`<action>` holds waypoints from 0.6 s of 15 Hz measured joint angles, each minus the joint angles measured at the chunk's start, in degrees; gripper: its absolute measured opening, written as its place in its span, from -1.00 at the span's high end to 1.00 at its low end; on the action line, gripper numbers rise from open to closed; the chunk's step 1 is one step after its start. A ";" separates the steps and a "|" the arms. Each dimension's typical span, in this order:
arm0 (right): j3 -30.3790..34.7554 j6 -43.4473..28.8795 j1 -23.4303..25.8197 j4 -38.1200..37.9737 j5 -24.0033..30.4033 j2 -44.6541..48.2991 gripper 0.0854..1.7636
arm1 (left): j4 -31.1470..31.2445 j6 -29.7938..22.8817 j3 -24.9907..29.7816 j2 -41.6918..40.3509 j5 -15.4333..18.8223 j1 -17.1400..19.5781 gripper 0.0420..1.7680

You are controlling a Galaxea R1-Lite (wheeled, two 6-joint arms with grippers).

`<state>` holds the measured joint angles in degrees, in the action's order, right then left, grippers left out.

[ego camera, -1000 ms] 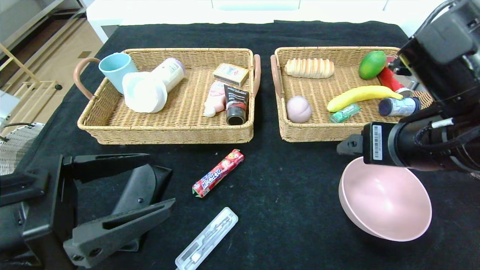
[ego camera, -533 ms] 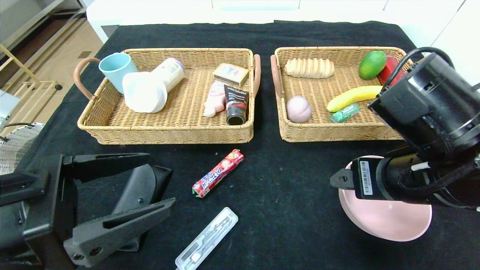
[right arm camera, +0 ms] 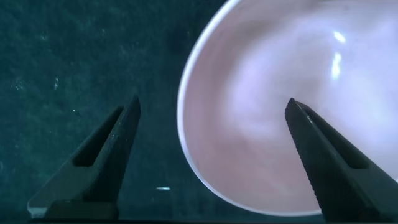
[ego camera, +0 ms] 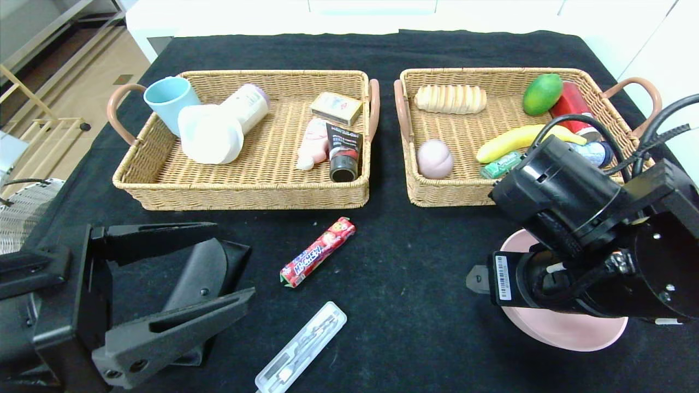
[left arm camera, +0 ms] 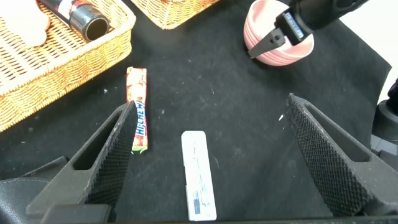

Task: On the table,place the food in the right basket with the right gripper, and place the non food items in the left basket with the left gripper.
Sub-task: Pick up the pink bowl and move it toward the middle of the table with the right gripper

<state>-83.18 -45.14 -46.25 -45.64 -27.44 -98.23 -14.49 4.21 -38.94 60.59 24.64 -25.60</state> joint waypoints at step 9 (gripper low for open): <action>1.10 -0.06 0.50 0.48 0.02 -1.41 -0.06 | 0.00 0.01 -0.01 0.00 0.02 0.00 -0.94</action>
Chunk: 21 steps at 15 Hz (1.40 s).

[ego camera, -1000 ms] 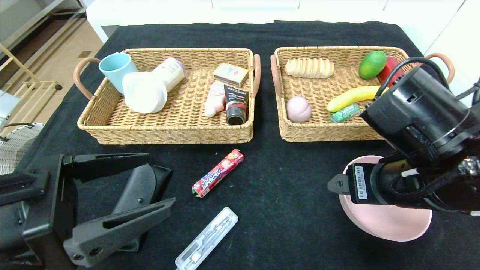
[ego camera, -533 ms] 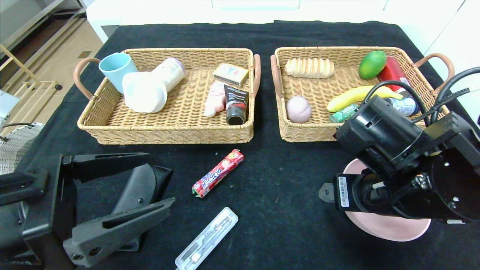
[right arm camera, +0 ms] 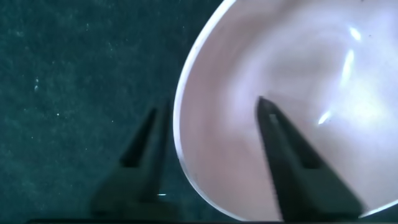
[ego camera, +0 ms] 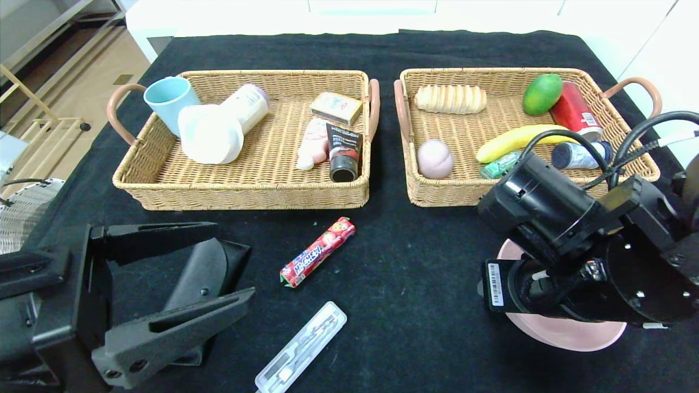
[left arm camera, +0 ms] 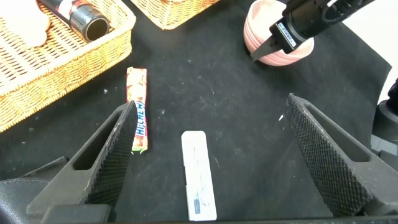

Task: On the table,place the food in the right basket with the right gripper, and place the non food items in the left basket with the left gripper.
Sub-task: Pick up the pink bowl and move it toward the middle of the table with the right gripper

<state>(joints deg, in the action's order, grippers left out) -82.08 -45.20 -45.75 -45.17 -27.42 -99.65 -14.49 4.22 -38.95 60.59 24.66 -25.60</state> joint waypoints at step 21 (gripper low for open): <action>-3.73 5.66 -5.23 -0.65 -0.48 4.69 0.91 | 0.02 0.05 -0.05 0.22 0.00 0.11 -0.94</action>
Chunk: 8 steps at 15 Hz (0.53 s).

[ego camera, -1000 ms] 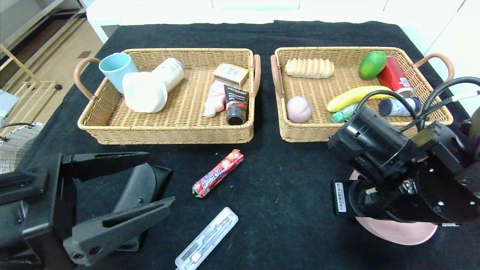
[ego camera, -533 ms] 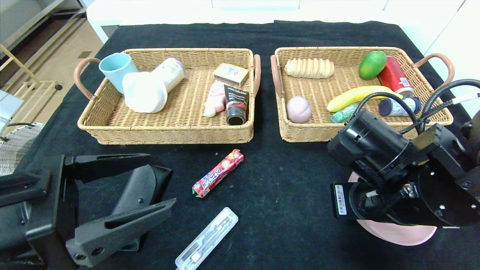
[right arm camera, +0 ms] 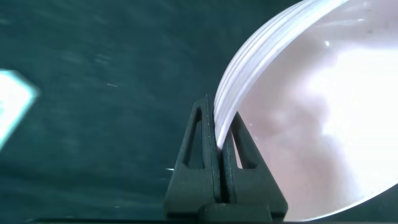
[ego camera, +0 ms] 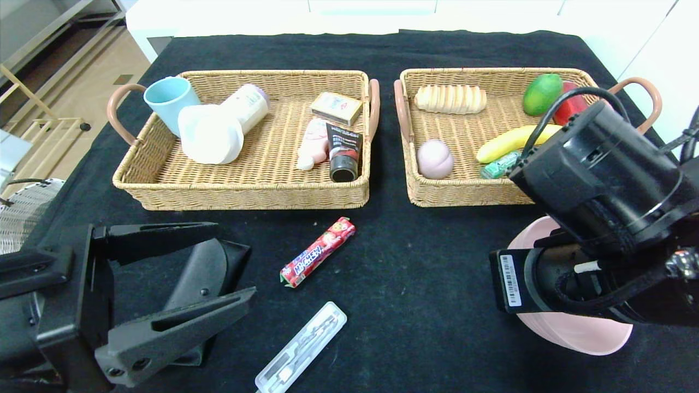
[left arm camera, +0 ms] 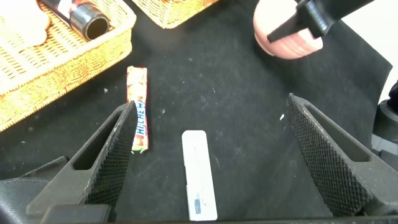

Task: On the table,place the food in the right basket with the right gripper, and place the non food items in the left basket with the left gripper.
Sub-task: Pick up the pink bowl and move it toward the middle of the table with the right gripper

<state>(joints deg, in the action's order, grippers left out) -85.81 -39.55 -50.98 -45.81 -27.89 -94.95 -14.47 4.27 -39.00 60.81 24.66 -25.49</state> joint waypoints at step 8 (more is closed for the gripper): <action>-21.43 0.77 -9.35 -1.78 -1.57 -10.40 0.91 | 0.00 0.37 -0.57 -0.67 -0.02 1.57 -0.94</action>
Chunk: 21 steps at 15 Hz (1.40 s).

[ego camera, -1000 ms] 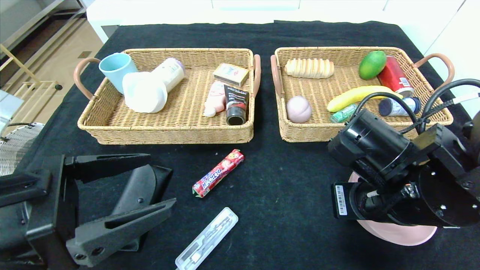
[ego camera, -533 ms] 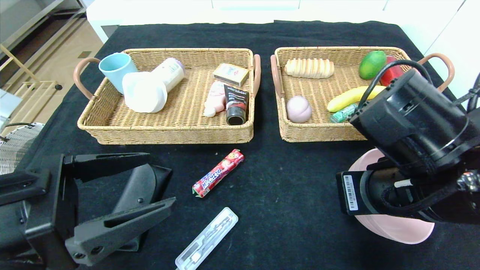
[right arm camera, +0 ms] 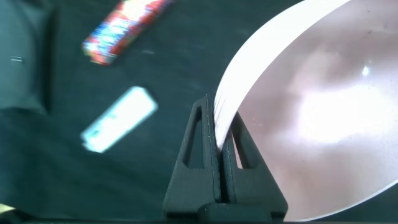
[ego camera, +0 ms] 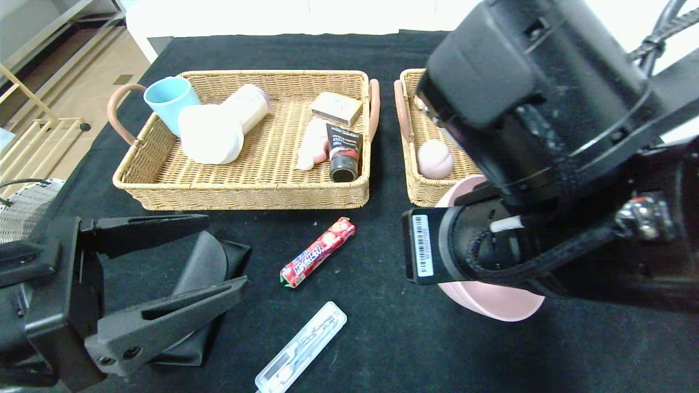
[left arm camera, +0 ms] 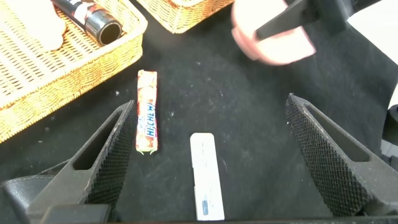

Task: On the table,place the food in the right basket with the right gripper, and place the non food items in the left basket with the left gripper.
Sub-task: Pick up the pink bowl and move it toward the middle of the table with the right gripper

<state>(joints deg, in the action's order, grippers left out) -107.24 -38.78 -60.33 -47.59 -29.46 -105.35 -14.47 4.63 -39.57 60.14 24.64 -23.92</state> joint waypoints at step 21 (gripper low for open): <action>-5.69 1.35 -1.40 7.49 -0.24 -12.95 0.45 | 0.06 0.18 -2.29 -1.73 0.17 5.51 -0.94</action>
<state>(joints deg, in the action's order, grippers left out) -112.93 -37.43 -61.73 -40.11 -29.71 -118.30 -14.41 4.82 -41.86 58.41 24.81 -18.41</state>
